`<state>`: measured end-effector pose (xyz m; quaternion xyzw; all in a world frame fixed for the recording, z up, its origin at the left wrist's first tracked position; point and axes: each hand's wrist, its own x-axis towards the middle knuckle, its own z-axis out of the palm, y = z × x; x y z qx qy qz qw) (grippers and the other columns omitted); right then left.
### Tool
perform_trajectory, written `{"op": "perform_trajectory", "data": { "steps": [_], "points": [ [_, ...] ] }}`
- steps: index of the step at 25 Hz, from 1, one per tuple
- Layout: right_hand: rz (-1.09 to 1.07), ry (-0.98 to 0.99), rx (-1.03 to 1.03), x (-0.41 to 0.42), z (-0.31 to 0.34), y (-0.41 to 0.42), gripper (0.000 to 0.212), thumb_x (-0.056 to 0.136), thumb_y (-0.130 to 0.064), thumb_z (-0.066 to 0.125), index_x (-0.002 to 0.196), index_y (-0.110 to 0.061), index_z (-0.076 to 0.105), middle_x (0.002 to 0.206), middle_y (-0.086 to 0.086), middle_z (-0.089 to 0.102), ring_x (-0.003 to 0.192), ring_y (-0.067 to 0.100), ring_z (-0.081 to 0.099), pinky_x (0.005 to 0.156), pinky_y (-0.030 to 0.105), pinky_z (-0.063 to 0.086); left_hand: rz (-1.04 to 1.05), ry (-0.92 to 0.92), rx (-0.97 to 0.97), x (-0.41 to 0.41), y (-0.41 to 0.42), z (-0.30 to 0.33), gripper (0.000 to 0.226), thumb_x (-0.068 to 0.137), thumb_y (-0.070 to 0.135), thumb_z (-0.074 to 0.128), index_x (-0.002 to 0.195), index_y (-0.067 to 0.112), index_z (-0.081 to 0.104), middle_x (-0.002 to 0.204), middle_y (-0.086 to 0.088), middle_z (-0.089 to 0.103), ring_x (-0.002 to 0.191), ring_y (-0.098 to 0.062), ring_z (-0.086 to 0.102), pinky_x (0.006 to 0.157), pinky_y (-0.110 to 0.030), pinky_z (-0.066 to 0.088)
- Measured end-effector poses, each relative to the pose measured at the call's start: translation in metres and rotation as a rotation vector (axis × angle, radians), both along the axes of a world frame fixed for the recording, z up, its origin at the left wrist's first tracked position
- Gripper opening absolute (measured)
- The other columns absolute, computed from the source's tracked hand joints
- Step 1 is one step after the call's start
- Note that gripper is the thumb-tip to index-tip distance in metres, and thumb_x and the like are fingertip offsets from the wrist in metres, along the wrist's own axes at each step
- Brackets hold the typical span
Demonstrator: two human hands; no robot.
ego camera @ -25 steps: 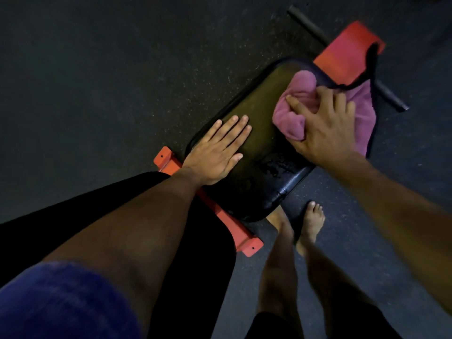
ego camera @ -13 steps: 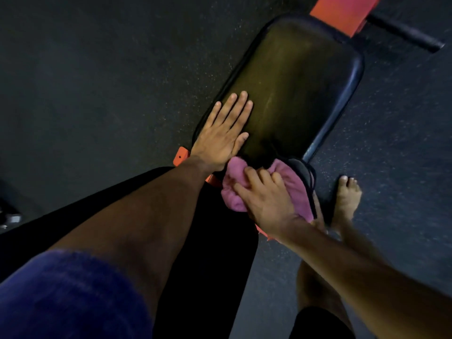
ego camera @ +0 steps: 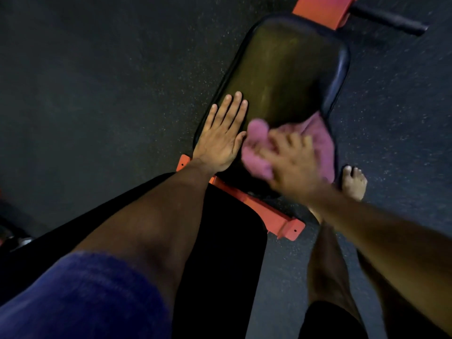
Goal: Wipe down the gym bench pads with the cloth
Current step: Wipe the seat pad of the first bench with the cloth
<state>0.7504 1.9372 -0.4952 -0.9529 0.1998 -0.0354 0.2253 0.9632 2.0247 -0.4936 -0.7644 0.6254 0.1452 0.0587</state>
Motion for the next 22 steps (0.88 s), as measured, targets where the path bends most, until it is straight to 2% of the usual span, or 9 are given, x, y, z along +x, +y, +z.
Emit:
{"op": "perform_trajectory", "data": {
  "steps": [3, 5, 8, 11, 14, 16, 18, 20, 22],
  "points": [
    [0.174, -0.051, 0.057, -0.018, 0.001, 0.067, 0.042, 0.083, -0.029, 0.061, 0.124, -0.025, 0.068, 0.133, 0.013, 0.055, 0.105, 0.033, 0.046, 0.077, 0.043, 0.036, 0.0, -0.041, 0.004, 0.0, 0.002, -0.003, 0.064, 0.111, 0.036, 0.028, 0.165, 0.009, 0.009, 0.174, -0.012, 0.01, 0.161, -0.028, 0.007, 0.13, -0.05, 0.011],
    [0.217, -0.059, 0.018, -0.011, 0.006, 0.049, 0.041, 0.084, -0.028, 0.054, 0.123, -0.027, 0.069, 0.131, 0.012, 0.059, 0.103, 0.033, 0.048, 0.076, 0.042, 0.042, -0.006, -0.05, 0.008, 0.001, 0.001, -0.005, 0.063, 0.111, 0.036, 0.026, 0.165, 0.009, 0.008, 0.174, -0.012, 0.009, 0.161, -0.027, 0.006, 0.13, -0.05, 0.01],
    [0.009, 0.042, -0.073, 0.019, 0.009, -0.035, 0.049, 0.085, -0.028, 0.068, 0.133, -0.029, 0.059, 0.145, 0.013, 0.046, 0.112, 0.038, 0.049, 0.084, 0.046, 0.042, 0.006, 0.004, 0.004, 0.001, 0.002, -0.004, 0.064, 0.11, 0.035, 0.028, 0.166, 0.01, 0.009, 0.174, -0.01, 0.006, 0.161, -0.025, 0.002, 0.13, -0.049, 0.006],
    [-0.157, 0.126, -0.086, 0.045, 0.018, -0.119, 0.054, 0.093, -0.04, 0.059, 0.144, -0.03, 0.046, 0.164, 0.006, 0.023, 0.125, 0.043, 0.043, 0.095, 0.053, 0.039, 0.024, 0.004, -0.007, 0.0, 0.002, -0.002, 0.064, 0.11, 0.036, 0.03, 0.166, 0.011, 0.009, 0.175, -0.009, 0.005, 0.161, -0.024, 0.001, 0.131, -0.048, 0.006],
    [-0.13, 0.101, -0.067, 0.049, 0.021, -0.124, 0.057, 0.091, -0.036, 0.061, 0.145, -0.028, 0.044, 0.16, 0.004, 0.032, 0.121, 0.042, 0.044, 0.092, 0.051, 0.039, 0.019, 0.002, -0.008, 0.0, 0.002, -0.003, 0.064, 0.11, 0.036, 0.03, 0.166, 0.011, 0.009, 0.174, -0.009, 0.004, 0.161, -0.025, 0.002, 0.131, -0.049, 0.006],
    [-0.044, 0.119, -0.016, 0.037, 0.021, -0.085, 0.07, 0.082, -0.03, 0.066, 0.147, -0.025, 0.041, 0.153, 0.004, 0.039, 0.11, 0.038, 0.048, 0.087, 0.047, 0.041, 0.023, -0.003, 0.004, 0.0, 0.004, -0.002, 0.065, 0.11, 0.034, 0.031, 0.166, 0.011, 0.008, 0.174, -0.009, 0.004, 0.161, -0.025, 0.002, 0.131, -0.049, 0.006],
    [0.164, 0.112, 0.04, 0.011, 0.018, -0.029, 0.077, 0.073, -0.027, 0.066, 0.145, -0.023, 0.042, 0.147, 0.003, 0.047, 0.099, 0.031, 0.05, 0.078, 0.043, 0.042, -0.007, -0.013, 0.044, 0.0, 0.0, -0.001, 0.066, 0.109, 0.033, 0.029, 0.166, 0.011, 0.006, 0.174, -0.009, 0.002, 0.161, -0.026, 0.001, 0.131, -0.049, 0.005],
    [0.345, 0.109, 0.099, -0.014, 0.016, 0.017, 0.078, 0.067, -0.028, 0.072, 0.141, -0.022, 0.05, 0.147, 0.0, 0.052, 0.096, 0.027, 0.049, 0.074, 0.04, 0.038, 0.008, 0.018, 0.11, 0.002, -0.005, 0.005, 0.065, 0.11, 0.037, 0.024, 0.166, 0.012, 0.002, 0.174, -0.007, -0.003, 0.161, -0.026, -0.003, 0.13, -0.049, 0.001],
    [0.43, 0.141, 0.164, -0.025, 0.018, 0.034, 0.078, 0.067, -0.028, 0.076, 0.141, -0.021, 0.052, 0.149, -0.002, 0.052, 0.098, 0.024, 0.048, 0.076, 0.039, 0.036, 0.017, 0.058, 0.211, -0.001, -0.006, 0.014, 0.065, 0.111, 0.041, 0.019, 0.165, 0.013, -0.002, 0.174, -0.005, -0.01, 0.161, -0.024, -0.008, 0.13, -0.048, -0.002]
  ]
}}
